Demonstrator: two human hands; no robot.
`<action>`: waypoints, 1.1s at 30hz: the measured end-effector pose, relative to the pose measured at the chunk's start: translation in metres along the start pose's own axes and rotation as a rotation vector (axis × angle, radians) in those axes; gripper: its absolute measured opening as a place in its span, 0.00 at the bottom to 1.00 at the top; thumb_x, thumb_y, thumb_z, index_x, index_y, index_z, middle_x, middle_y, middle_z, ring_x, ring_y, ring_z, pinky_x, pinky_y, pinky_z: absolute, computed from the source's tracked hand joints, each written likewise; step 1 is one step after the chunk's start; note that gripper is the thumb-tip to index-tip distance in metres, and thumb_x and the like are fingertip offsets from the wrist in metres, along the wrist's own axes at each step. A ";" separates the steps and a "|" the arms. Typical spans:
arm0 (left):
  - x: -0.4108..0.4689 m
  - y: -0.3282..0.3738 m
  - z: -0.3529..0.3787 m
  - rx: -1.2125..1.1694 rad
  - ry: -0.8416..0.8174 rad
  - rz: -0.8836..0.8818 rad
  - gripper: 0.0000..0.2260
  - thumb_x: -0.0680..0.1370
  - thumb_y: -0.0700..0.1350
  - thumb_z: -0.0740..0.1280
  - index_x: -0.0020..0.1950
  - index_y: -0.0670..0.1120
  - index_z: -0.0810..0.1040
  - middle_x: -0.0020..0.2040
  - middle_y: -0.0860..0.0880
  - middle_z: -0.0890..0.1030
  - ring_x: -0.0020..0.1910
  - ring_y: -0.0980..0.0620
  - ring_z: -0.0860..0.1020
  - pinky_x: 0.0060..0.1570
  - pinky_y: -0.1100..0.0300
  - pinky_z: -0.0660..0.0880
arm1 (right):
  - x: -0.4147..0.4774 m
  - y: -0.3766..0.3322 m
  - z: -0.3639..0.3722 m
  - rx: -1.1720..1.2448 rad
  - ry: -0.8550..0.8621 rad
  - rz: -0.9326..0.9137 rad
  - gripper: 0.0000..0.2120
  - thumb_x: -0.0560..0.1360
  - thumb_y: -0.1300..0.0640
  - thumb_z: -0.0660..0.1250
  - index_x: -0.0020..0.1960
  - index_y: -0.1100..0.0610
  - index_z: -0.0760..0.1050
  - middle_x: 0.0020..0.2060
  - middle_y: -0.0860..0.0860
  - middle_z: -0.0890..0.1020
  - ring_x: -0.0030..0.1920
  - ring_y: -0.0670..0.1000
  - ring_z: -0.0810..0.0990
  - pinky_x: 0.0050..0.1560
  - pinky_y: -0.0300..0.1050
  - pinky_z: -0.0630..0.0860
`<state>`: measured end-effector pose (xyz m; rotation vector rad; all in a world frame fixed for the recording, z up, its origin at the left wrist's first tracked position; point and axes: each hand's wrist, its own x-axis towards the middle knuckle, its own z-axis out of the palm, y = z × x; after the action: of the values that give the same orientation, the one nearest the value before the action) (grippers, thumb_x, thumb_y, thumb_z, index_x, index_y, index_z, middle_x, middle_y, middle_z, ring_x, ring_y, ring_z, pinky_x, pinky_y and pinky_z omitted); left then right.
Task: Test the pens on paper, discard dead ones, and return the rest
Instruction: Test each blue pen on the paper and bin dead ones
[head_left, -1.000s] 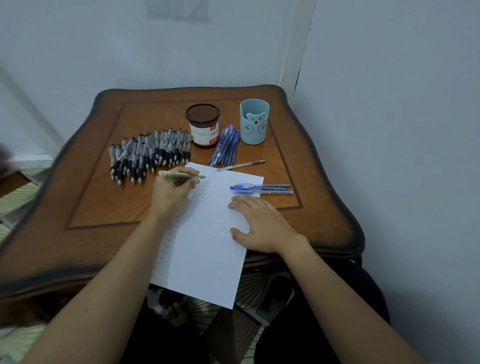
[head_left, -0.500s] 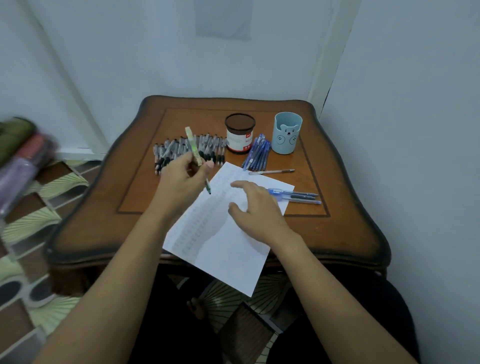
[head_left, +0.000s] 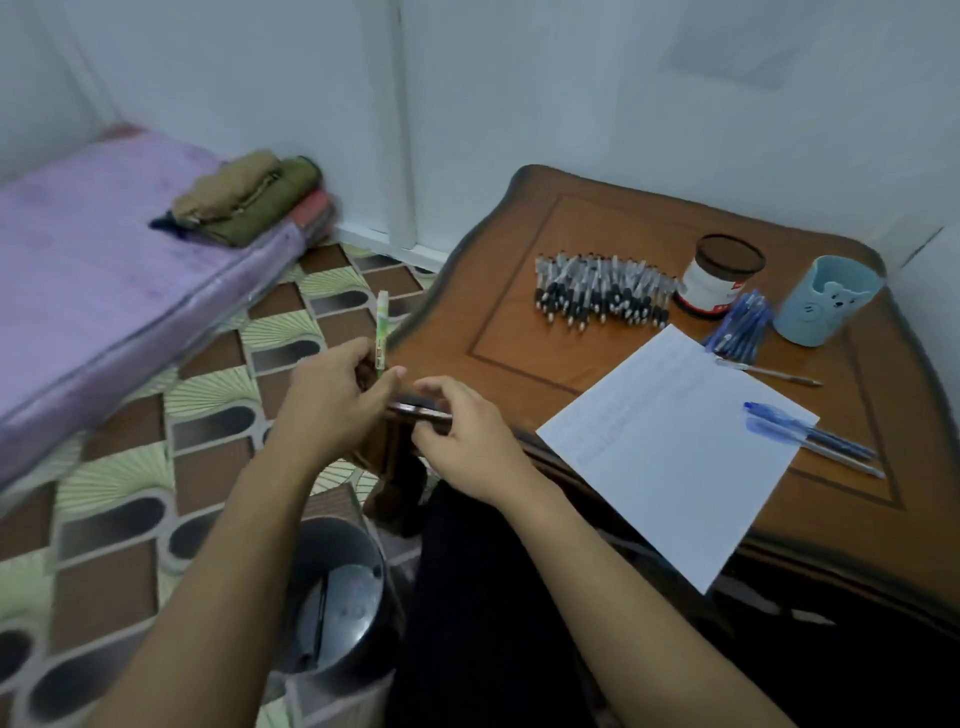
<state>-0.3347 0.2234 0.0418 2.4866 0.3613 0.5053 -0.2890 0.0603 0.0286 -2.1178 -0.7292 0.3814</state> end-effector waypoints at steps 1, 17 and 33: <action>-0.009 -0.017 -0.005 0.015 -0.002 -0.043 0.15 0.78 0.48 0.70 0.35 0.51 0.69 0.31 0.54 0.72 0.32 0.56 0.69 0.32 0.62 0.62 | 0.003 -0.003 0.016 -0.005 -0.040 0.000 0.21 0.77 0.58 0.65 0.70 0.56 0.71 0.66 0.52 0.76 0.65 0.51 0.73 0.65 0.46 0.71; -0.151 -0.201 0.058 0.048 -0.344 -0.650 0.08 0.77 0.43 0.72 0.54 0.43 0.81 0.48 0.44 0.84 0.50 0.44 0.81 0.49 0.55 0.75 | 0.032 0.039 0.204 -0.338 -0.690 0.262 0.26 0.76 0.59 0.67 0.73 0.53 0.67 0.69 0.55 0.73 0.68 0.58 0.72 0.68 0.57 0.72; -0.115 -0.163 0.029 -0.042 -0.087 -0.512 0.14 0.79 0.42 0.68 0.65 0.45 0.80 0.61 0.47 0.81 0.61 0.48 0.78 0.63 0.53 0.73 | 0.041 0.020 0.157 -0.134 -0.483 0.179 0.23 0.77 0.57 0.67 0.71 0.53 0.69 0.66 0.51 0.75 0.64 0.52 0.75 0.62 0.45 0.72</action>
<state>-0.4483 0.2987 -0.1067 2.2459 0.9066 0.1900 -0.3289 0.1738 -0.0815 -2.2471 -0.8547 0.9891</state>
